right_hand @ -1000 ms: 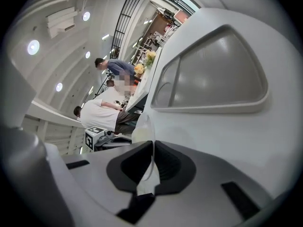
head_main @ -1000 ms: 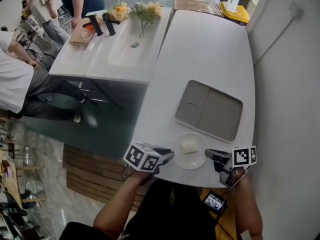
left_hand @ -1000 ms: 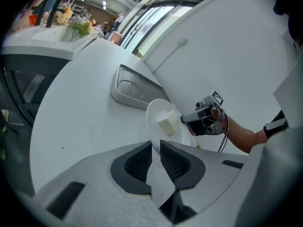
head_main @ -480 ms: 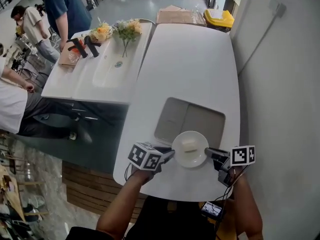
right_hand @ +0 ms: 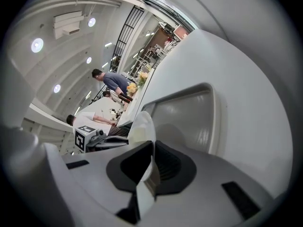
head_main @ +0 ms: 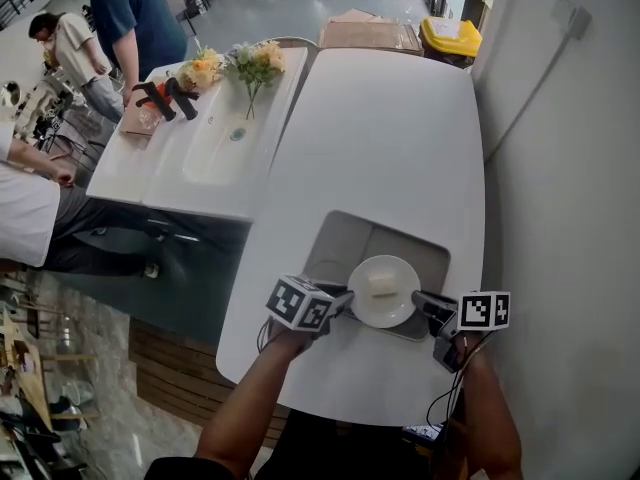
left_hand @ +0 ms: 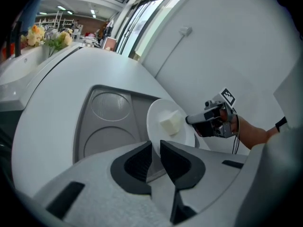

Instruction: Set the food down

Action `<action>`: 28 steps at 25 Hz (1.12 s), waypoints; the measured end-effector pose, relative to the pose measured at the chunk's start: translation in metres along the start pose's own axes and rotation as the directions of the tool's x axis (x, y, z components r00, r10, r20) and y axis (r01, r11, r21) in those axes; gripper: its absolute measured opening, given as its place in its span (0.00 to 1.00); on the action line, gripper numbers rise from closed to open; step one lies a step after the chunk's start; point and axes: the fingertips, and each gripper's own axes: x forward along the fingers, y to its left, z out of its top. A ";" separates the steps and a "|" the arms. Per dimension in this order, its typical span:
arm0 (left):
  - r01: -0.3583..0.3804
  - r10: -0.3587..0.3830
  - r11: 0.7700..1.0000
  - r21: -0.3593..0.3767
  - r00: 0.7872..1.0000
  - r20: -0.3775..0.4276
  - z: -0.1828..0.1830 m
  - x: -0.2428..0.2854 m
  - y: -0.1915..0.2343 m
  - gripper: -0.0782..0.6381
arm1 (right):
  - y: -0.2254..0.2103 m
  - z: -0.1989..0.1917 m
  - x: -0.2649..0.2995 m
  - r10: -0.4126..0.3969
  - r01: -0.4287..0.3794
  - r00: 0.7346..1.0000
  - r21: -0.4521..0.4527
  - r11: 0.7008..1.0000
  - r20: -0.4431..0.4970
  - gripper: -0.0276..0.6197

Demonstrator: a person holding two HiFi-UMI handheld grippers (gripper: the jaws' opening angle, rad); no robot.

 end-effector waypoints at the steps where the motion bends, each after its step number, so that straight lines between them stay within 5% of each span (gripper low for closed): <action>1: -0.005 0.005 1.000 0.002 1.000 -0.006 0.001 0.003 0.003 0.18 | -0.004 0.002 0.002 -0.005 0.005 1.000 -0.001 1.000 -0.004 0.07; 20: -0.067 0.081 0.994 0.088 0.983 -0.168 -0.005 0.029 0.010 0.18 | -0.030 0.012 0.013 -0.170 0.157 0.978 -0.116 0.981 -0.120 0.07; 28: -0.101 0.144 0.977 0.190 0.963 -0.227 -0.004 0.030 0.012 0.19 | -0.040 0.011 0.021 -0.346 0.282 0.923 -0.317 0.906 -0.167 0.12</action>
